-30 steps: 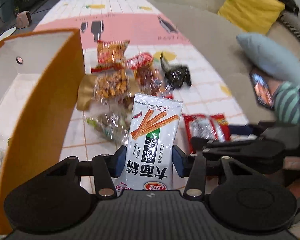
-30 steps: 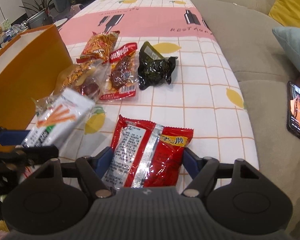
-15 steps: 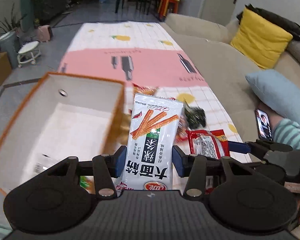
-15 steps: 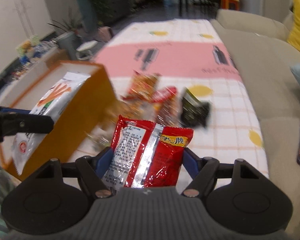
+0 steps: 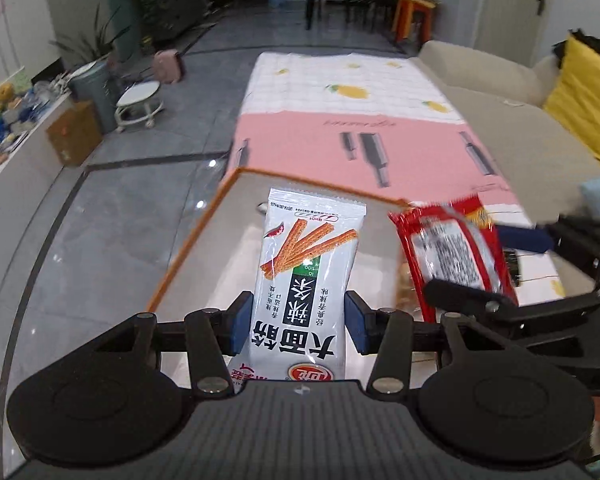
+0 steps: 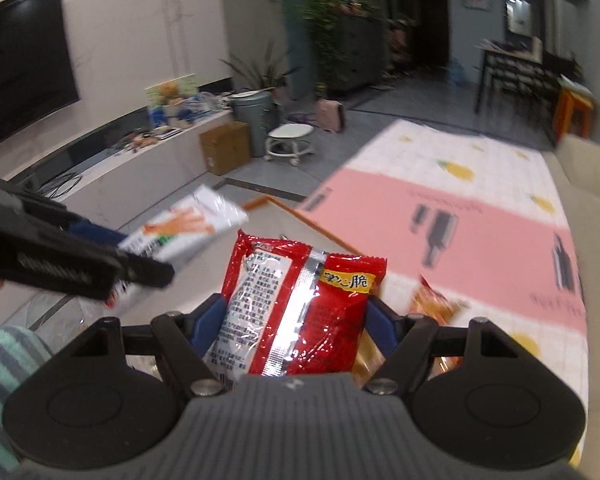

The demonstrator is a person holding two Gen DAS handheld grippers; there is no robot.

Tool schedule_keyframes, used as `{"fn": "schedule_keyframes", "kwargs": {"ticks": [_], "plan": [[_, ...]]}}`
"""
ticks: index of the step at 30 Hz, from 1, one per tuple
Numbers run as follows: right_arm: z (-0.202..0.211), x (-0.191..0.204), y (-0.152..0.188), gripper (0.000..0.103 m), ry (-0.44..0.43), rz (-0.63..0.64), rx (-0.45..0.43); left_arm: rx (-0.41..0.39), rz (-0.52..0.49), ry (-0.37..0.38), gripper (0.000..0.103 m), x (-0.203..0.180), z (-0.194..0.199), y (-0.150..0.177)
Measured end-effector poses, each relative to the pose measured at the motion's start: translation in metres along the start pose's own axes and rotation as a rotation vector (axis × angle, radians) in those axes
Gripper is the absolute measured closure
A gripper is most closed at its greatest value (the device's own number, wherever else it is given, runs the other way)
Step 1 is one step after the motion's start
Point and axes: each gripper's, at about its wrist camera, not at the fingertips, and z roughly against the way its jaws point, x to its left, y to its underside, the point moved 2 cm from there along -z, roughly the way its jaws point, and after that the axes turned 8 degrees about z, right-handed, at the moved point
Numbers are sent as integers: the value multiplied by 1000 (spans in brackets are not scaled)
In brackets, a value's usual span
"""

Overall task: Organize snacks
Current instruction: 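Carry both packets into the box and open both tools to release them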

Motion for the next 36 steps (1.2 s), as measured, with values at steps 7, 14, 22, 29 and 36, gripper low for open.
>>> {"fn": "schedule_keyframes", "kwargs": {"ticks": [7,14,22,29,36], "plan": [[-55,32,-30,31,-24,169,37,101,78,-72,48,38,-43,3],[-106,50,-33,31,-43,345,104,203,78,-104,48,60,-67,13],[-150,53,-18,31,-68,449,202,314,46,-150,48,64,-97,22],[-172,58,-11,31,-88,498,250,358,47,-163,48,67,-109,25],[-182,69,-5,31,-100,565,296,402,35,-197,48,69,-116,26]]}}
